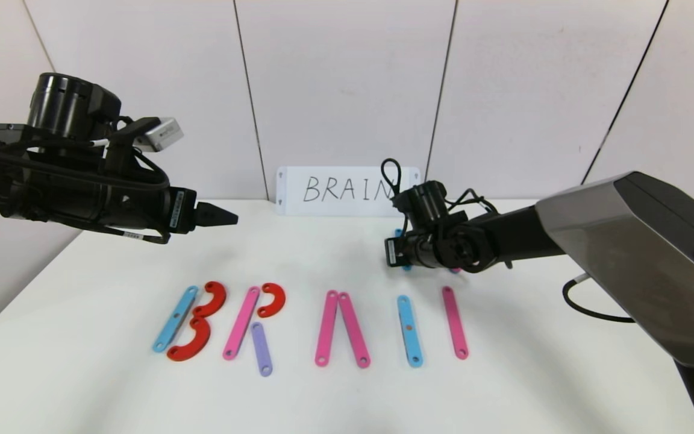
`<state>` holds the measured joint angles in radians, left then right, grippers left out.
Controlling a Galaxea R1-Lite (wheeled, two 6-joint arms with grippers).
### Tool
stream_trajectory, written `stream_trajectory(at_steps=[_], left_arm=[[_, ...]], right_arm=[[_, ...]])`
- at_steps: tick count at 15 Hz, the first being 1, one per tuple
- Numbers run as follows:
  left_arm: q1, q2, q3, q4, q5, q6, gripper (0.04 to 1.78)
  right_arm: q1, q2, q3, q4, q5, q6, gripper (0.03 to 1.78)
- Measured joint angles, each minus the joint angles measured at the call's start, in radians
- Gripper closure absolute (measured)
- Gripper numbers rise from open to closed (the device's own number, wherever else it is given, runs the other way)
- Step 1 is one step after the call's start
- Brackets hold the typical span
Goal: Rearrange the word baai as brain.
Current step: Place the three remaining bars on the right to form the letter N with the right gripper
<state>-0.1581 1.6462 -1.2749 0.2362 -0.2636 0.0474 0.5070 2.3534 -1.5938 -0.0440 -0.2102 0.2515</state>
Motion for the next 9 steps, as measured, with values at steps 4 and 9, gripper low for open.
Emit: stream_trajectory(at_steps=[4,9], left_arm=[[-0.003,0.000,0.000,0.000,0.000,0.000,0.08],[-0.005,0.000,0.000,-0.001,0.000,0.000,0.08]], right_arm=[[-0.005,0.001,0.000,-0.001,0.000,0.000,1.54],[-0.008,-0.036,0.025,0.010,0.000,-0.003,1.54]])
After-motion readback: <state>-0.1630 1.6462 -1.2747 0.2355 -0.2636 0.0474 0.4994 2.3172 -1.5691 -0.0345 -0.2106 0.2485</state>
